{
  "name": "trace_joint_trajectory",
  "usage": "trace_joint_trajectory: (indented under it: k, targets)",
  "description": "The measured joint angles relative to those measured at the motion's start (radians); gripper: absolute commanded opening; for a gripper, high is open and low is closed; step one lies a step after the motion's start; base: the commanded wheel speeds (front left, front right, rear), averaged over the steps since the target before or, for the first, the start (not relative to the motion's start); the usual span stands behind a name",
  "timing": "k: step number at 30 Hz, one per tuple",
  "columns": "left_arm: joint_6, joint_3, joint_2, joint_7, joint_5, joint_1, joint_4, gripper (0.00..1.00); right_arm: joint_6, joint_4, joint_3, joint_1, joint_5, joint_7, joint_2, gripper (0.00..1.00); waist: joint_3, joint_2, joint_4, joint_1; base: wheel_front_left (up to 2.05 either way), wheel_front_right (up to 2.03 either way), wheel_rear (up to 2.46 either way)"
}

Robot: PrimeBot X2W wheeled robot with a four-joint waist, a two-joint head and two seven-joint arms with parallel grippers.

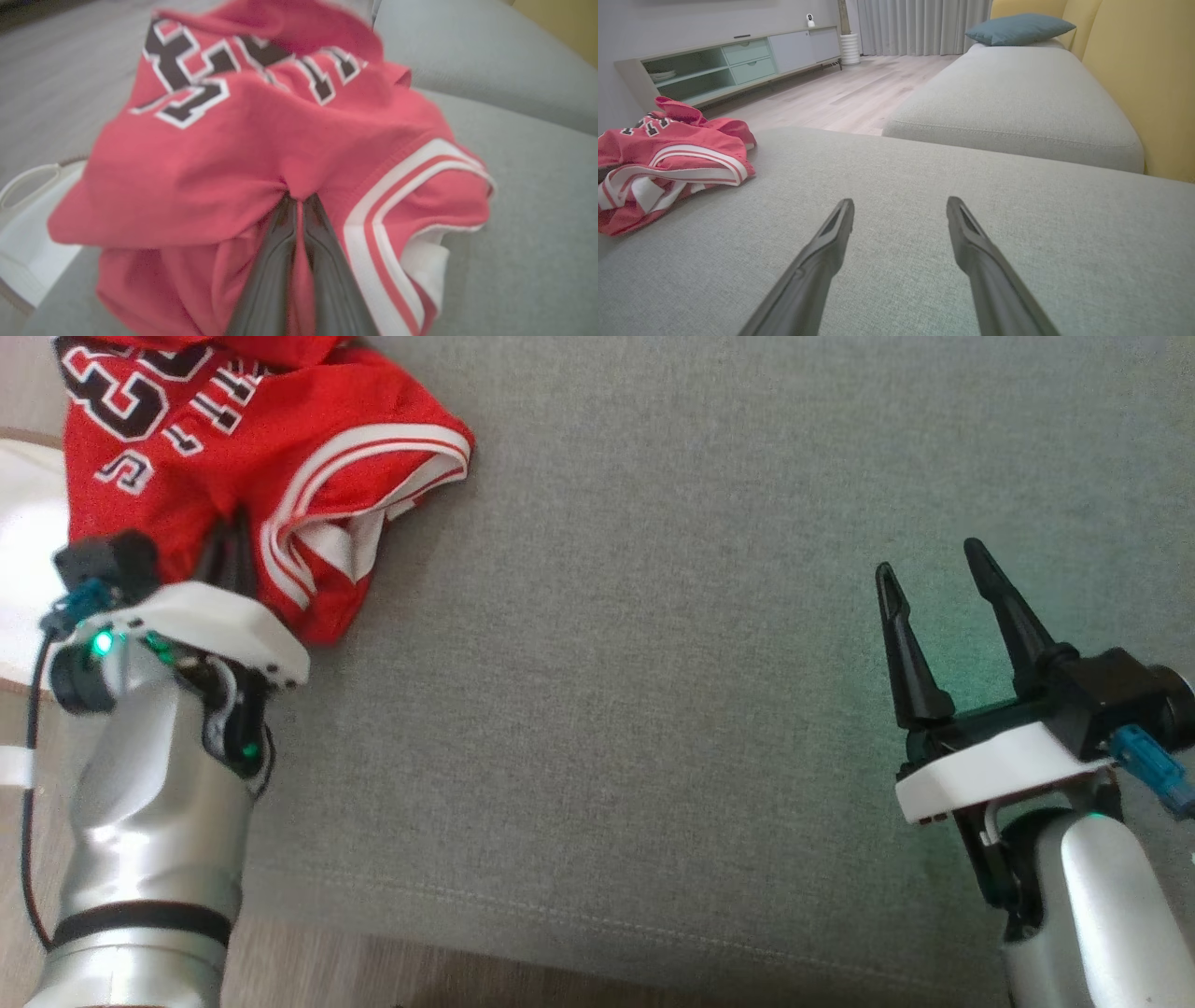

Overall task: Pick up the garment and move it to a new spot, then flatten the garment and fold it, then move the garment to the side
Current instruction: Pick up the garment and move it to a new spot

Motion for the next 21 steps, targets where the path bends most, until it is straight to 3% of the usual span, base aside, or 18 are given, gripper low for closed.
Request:
trace_joint_trajectory:
  k: [5, 13, 21]
  targets:
    - [0.038, -0.006, 0.017, -0.031, 0.044, 0.051, -0.199, 0.00, 0.000, 0.014, -0.011, 0.012, 0.009, -0.015, 0.010, 1.00, -0.063, 0.0000, 0.004, 0.0000, 0.00, 0.00, 0.00]
    - [0.089, -0.050, 0.016, -0.004, 0.086, 0.318, -0.603, 0.00, 0.000, 0.024, -0.013, 0.077, 0.047, -0.022, 0.025, 1.00, -0.181, 0.0000, -0.007, -0.0001, 0.00, 0.00, 0.00]
    - [0.081, -0.170, 0.007, 0.103, 0.108, 0.467, -0.855, 0.00, 0.000, 0.016, -0.008, 0.116, 0.074, -0.022, 0.033, 1.00, -0.249, 0.0001, -0.082, -0.0001, 0.00, 0.00, 0.00]
